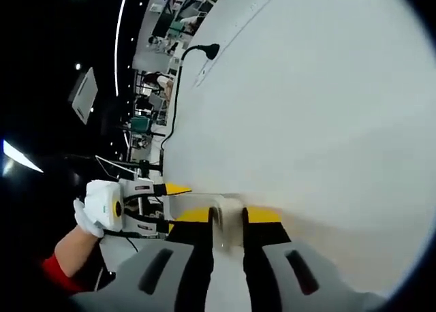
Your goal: Arrange the utensils inside the cutlery case until each visible utensil rests in its matching compartment.
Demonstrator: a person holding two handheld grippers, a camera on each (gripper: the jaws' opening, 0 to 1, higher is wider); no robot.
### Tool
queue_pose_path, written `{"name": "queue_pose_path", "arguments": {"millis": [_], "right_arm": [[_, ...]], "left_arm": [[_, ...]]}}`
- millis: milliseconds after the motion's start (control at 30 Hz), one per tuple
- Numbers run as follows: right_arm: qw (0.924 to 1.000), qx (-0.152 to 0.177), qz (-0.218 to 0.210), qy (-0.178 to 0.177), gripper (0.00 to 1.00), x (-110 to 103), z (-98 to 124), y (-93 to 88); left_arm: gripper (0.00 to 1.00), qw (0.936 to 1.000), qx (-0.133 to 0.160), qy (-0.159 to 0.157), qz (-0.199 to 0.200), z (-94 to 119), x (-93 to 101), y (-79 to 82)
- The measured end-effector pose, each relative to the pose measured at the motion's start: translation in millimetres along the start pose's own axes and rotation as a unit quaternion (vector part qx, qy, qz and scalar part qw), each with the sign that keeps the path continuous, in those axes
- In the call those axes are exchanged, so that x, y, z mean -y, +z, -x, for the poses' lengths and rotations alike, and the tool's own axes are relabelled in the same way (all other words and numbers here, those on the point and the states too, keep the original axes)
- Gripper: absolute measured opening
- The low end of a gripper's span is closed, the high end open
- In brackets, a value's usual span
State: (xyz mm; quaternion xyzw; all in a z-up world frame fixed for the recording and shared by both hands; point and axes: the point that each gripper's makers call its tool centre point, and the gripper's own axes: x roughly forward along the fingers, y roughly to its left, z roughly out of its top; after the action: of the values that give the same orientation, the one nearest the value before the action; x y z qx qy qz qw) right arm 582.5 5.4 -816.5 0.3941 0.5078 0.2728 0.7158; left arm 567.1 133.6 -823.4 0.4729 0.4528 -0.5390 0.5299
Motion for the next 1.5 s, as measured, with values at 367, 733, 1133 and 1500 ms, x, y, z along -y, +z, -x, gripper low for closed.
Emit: {"name": "queue_pose_path", "arguments": {"millis": [367,733,1133,1500], "right_arm": [[0.9996,-0.006,0.026,-0.012,0.16,0,9,-1.1],[0.9969,0.003,0.062,-0.048,0.17,1,17,9.5],[0.9931,0.005,0.096,-0.068,0.19,-2,6,19.0],[0.9898,-0.005,0.116,-0.083,0.17,-1,5,10.6]], "left_arm": [[0.41,0.9995,0.025,0.003,0.019,2,2.2,-0.8],[0.42,0.9975,0.054,-0.023,0.040,3,-0.8,-1.1],[0.43,0.9873,0.085,0.018,0.133,15,-6.0,-27.4],[0.42,0.9856,0.105,0.035,0.128,13,8.4,-25.5]]}}
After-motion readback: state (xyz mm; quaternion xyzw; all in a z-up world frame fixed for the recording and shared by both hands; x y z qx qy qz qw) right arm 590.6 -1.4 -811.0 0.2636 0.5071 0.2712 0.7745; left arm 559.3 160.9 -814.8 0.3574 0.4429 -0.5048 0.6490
